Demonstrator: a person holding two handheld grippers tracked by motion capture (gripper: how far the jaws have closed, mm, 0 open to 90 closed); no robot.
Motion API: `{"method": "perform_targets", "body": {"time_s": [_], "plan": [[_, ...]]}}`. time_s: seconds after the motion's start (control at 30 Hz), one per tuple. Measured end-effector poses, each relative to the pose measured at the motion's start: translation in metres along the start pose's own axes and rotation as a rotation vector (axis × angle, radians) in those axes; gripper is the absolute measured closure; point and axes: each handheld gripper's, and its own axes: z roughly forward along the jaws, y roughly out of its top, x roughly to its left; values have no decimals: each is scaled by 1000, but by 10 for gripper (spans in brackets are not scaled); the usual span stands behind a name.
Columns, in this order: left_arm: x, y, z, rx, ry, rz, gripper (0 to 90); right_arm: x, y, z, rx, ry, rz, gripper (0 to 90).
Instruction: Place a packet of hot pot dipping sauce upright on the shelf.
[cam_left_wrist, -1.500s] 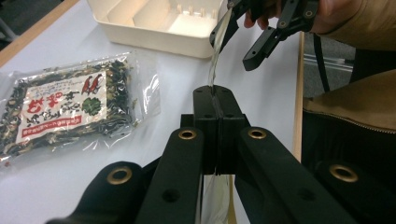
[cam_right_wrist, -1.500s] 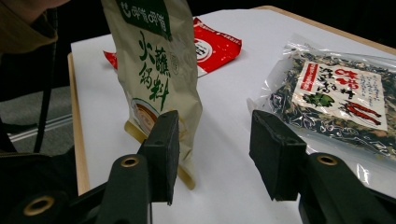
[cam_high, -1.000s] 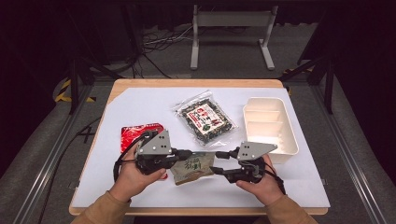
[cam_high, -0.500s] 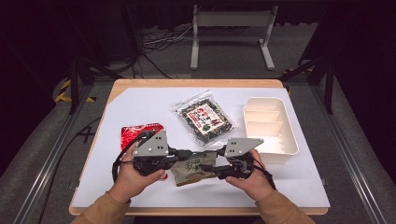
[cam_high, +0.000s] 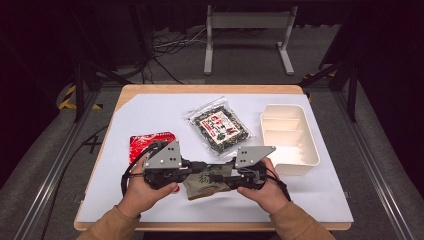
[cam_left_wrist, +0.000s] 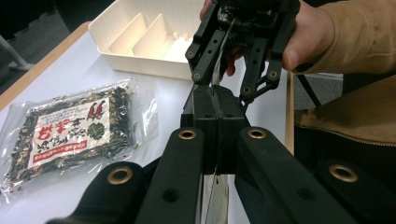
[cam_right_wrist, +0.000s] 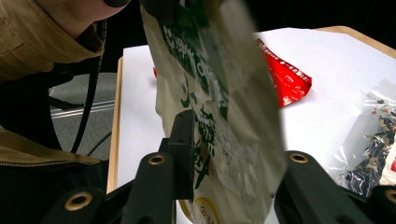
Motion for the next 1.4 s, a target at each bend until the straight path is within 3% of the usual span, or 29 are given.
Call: {"method": "perform_targets", "body": {"time_s": [0.27,0.4,0.53,0.6,0.77,0.87,1.03,1.3,1.4], "plan": [[-1,0,3,8,-4,1,899,-1,15,-13,34,-18,-46,698],[-1,0,4,14,-6,1,899,0,22,-11,102,-7,-78,717],[-1,-1,4,10,-3,-3,899,0,29,-11,150,14,-98,827],[0,-1,3,4,1,-5,898,0,30,-11,152,30,-96,883],[4,-4,3,-12,-23,-36,890,-2,31,-12,158,45,-81,896],[7,-5,1,-43,-31,-59,784,-4,33,-16,166,57,-66,897],[10,-7,-5,-71,-52,-65,725,-10,36,-28,183,49,-60,898],[15,-14,-15,-81,-8,-91,662,-27,41,-56,186,19,-44,898],[19,-20,-20,-88,11,-123,647,-35,45,-67,187,2,-39,898]]}}
